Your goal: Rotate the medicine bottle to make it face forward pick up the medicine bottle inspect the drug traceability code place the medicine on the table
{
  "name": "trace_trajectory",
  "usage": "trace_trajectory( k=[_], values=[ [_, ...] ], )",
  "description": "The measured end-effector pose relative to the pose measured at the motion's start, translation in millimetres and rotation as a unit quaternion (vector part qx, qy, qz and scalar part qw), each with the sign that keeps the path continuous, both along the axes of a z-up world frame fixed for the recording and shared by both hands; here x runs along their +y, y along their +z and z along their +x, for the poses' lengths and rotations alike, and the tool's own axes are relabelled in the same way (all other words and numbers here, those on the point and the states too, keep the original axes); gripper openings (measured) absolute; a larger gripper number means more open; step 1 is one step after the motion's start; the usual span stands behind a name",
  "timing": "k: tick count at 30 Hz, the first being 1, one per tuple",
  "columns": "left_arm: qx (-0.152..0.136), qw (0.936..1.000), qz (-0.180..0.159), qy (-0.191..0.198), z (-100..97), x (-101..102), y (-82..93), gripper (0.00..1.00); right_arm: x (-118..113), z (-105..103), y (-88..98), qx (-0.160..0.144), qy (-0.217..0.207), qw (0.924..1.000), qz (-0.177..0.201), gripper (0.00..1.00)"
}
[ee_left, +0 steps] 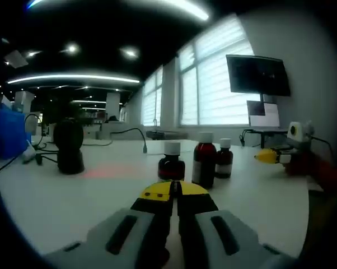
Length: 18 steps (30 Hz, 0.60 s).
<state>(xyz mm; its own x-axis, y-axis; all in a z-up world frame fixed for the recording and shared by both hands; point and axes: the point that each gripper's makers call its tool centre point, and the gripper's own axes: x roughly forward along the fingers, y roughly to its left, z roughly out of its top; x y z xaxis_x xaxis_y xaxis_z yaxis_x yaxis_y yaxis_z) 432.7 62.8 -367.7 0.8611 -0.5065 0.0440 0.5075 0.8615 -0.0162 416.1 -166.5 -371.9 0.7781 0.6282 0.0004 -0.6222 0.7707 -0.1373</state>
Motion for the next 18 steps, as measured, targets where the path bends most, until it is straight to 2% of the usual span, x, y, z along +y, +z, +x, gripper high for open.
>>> trace_trajectory(
  k=[18],
  values=[
    [-0.005, 0.9999, 0.007, -0.005, -3.1, -1.7, 0.3, 0.00, -4.2, 1.7, -5.5, 0.008, -0.018, 0.9997, -0.014, 0.00]
  ],
)
